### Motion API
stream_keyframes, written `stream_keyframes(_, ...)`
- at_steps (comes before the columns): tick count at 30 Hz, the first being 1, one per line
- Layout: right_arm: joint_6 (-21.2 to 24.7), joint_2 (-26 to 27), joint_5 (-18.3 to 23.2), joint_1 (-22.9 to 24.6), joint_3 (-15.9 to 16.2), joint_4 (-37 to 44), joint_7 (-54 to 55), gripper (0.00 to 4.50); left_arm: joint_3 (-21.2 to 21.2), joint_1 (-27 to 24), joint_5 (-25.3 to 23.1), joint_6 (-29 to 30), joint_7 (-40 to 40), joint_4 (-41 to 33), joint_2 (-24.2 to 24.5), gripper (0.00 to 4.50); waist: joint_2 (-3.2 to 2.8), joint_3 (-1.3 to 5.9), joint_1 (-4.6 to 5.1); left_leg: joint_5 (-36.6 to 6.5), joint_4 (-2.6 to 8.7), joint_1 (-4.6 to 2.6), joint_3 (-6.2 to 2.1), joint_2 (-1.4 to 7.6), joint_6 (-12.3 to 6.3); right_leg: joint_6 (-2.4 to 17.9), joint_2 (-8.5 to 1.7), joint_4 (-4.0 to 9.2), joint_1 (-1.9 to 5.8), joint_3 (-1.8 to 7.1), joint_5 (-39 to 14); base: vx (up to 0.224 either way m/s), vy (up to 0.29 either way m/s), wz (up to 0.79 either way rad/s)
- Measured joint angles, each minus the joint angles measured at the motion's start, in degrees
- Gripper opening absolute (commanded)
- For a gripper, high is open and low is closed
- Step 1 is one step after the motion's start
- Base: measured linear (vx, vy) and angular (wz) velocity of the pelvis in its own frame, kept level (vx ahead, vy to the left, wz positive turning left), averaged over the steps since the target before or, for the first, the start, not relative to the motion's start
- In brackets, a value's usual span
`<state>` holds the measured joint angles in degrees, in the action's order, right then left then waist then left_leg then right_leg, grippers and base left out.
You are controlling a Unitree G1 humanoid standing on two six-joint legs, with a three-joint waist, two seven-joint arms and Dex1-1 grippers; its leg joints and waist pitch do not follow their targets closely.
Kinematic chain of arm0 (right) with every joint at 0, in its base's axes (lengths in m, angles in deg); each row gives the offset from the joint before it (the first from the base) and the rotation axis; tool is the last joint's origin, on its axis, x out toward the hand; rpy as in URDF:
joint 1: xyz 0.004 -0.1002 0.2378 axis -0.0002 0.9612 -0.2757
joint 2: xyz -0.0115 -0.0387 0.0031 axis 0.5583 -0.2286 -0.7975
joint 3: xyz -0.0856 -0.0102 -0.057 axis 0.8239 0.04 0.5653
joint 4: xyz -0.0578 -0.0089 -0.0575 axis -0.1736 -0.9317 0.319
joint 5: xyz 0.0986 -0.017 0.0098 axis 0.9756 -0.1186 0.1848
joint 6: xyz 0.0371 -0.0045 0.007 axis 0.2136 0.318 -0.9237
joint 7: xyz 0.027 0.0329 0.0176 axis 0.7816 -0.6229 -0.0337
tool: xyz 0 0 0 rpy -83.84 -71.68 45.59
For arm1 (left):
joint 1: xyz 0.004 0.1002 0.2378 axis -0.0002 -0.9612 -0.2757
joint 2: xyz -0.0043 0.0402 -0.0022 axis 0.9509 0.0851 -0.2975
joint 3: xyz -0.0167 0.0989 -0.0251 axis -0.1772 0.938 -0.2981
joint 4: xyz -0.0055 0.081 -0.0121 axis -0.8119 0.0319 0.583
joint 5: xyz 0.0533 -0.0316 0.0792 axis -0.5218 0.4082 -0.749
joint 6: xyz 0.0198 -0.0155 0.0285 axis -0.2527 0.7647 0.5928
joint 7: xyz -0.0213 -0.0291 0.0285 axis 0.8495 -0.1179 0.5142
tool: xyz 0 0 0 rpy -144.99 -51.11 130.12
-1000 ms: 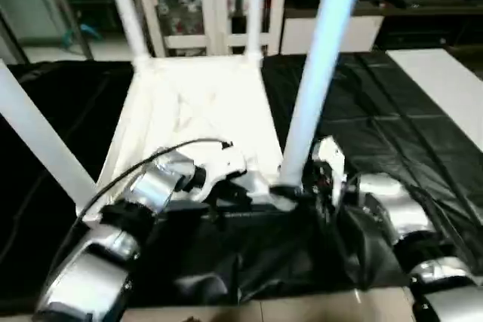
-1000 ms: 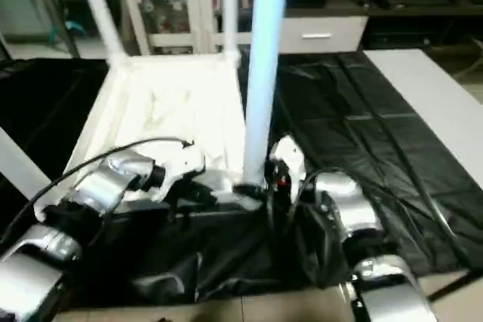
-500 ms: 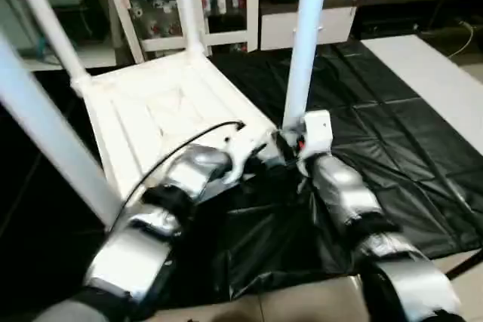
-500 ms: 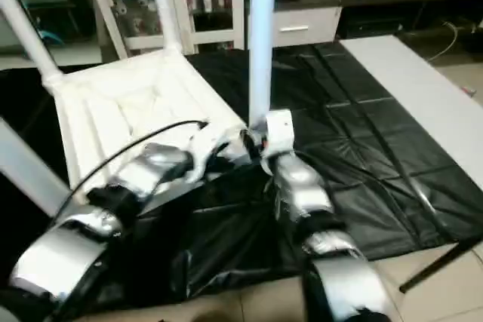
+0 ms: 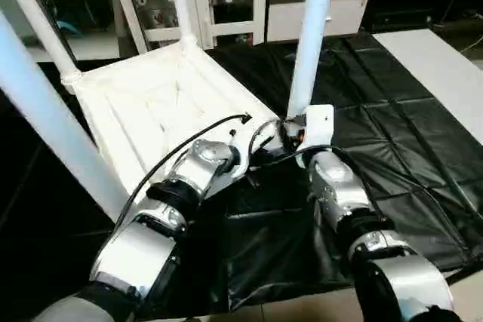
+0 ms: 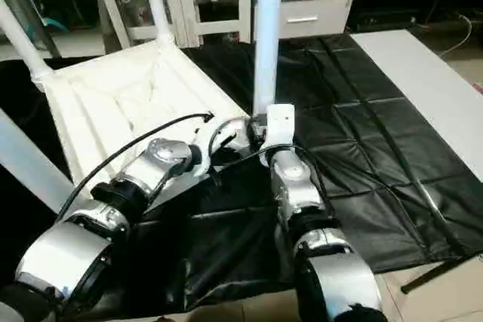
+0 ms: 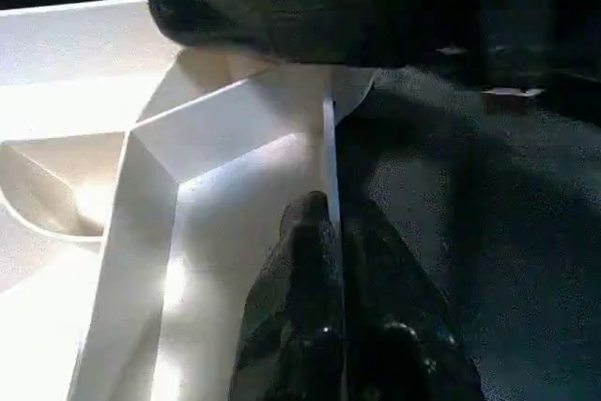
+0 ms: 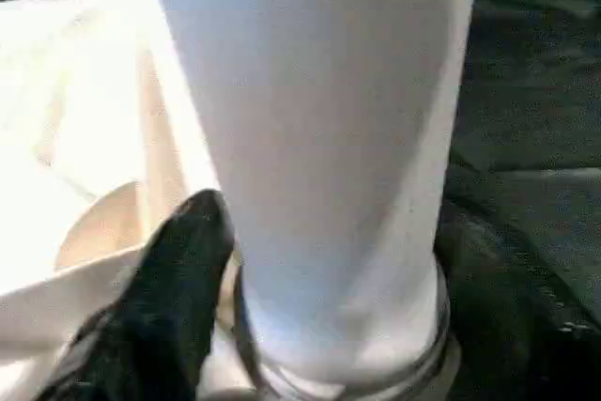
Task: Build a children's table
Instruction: Rotate leg to tighten
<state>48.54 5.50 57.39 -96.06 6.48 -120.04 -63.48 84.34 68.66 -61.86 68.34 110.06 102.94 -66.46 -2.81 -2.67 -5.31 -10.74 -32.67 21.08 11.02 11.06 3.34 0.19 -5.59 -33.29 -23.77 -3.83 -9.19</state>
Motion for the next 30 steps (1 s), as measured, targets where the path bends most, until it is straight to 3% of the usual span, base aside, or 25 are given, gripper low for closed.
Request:
stream_keyframes(1, 0.57, -1.14, 0.36, 0.77, 0.35, 1.47, -3.62, 3.72, 0.18, -0.53, -0.01, -0.01, 1.77, -1.04, 0.66, 0.00, 0.11, -0.07, -0.12, 0.00, -0.01, -0.02, 0.00, 0.04, 0.00, 0.00, 0.03, -0.04, -0.01, 0.00, 0.00, 0.000, 0.000, 0.00)
stream_keyframes(3, 1.63, -4.11, 1.19, 1.97, 1.80, 5.33, -11.37, 3.75, 0.78, -1.39, 0.08, 0.14, 4.72, -2.49, 1.50, 0.00, 0.19, -0.11, -0.44, 0.00, -0.07, -0.02, 0.03, 0.04, 0.00, 0.00, 0.02, -0.13, -0.01, 0.02, 0.00, 0.000, 0.000, 0.00)
stream_keyframes(10, 5.24, -17.07, 4.59, 7.43, 7.54, 18.42, -39.01, 4.39, 4.01, -6.00, 1.14, 0.58, 19.64, -10.20, 6.26, 0.00, 0.48, -0.05, -3.02, -0.01, -0.45, -0.09, 0.14, 0.20, 0.01, 0.00, 0.01, -0.24, 0.00, 0.02, -0.01, 0.000, 0.000, 0.00)
stream_keyframes(17, 9.37, -26.41, 5.12, 10.71, 10.91, 23.91, -53.93, 4.39, 5.38, -7.88, 1.75, 1.60, 28.42, -14.05, 9.52, 0.00, 0.82, 0.05, -3.60, -0.05, -0.78, -0.04, 0.31, 0.23, 0.04, 0.01, -0.10, -0.36, 0.09, 0.09, 0.00, 0.000, 0.000, 0.00)
stream_keyframes(23, 9.77, -26.39, 4.62, 11.00, 11.65, 23.92, -57.31, 4.39, 6.38, -9.45, 1.77, 4.09, 31.45, -18.14, 11.16, 0.00, 1.01, 0.10, -3.31, -0.23, -0.87, -0.08, 0.29, 0.25, 0.34, -0.02, -0.11, -0.64, 0.08, 0.09, -0.03, 0.000, 0.000, 0.00)
stream_keyframes(30, 9.72, -22.76, 5.24, 10.22, 12.42, 22.48, -57.59, 4.39, 7.01, -10.15, 1.65, 5.35, 32.11, -20.35, 11.63, 0.00, 1.26, 0.10, -3.76, -0.22, -0.93, -0.02, 0.31, 0.26, 0.35, -0.03, -0.15, -0.68, 0.05, 0.07, -0.04, 0.000, 0.000, 0.00)
